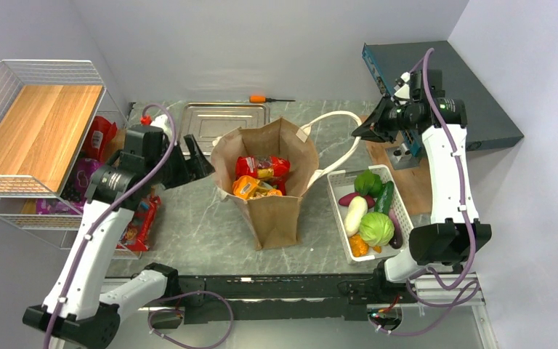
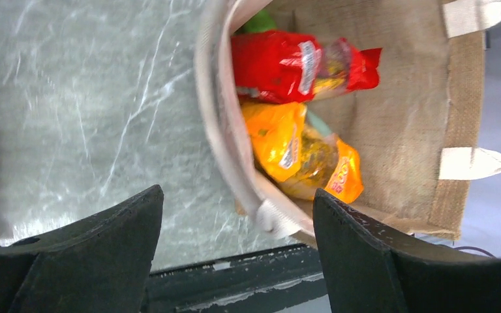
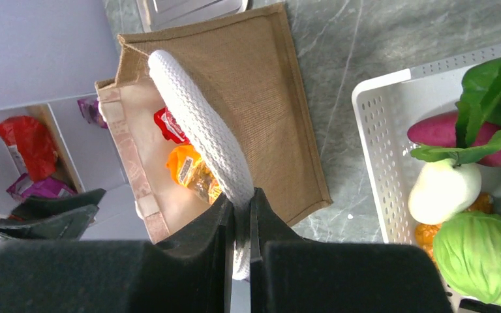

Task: Place the food into the grocery bag and tie it
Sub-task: Adjust the grocery bag at the center of the board.

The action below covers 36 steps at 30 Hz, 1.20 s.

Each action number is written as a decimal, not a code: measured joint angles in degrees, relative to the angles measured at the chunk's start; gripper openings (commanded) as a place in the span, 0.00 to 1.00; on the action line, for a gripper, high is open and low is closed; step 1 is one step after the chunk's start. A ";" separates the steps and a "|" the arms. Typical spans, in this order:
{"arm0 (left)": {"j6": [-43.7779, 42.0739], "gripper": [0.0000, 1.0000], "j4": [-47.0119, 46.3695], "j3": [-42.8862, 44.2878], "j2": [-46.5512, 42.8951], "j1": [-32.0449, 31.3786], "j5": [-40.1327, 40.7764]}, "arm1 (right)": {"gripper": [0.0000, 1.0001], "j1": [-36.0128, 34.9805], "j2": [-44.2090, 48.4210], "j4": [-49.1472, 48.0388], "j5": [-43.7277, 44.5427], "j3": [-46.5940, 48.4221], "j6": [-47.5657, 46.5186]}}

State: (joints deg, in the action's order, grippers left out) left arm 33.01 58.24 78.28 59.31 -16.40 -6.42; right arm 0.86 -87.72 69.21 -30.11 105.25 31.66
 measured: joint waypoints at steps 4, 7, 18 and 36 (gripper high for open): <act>5.14 0.75 0.76 -6.69 -5.18 0.00 2.21 | 0.00 1.05 0.33 0.26 0.13 -0.94 0.15; 8.79 0.66 0.74 -12.00 -8.24 0.07 2.84 | 0.00 1.05 0.33 0.39 -0.22 -1.29 0.42; 20.35 0.60 -4.39 -26.73 -14.12 2.19 1.18 | 0.00 1.05 0.33 0.35 -1.49 -1.49 0.50; 31.80 0.56 -29.94 -43.36 -8.63 6.58 -15.34 | 0.00 1.09 1.66 0.13 -1.92 -4.44 0.96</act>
State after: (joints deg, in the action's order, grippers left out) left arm 64.82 28.29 34.92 50.68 -9.82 -21.76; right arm 1.96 -86.06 69.34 -32.03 100.82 32.62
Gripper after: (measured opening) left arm 0.565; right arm 0.113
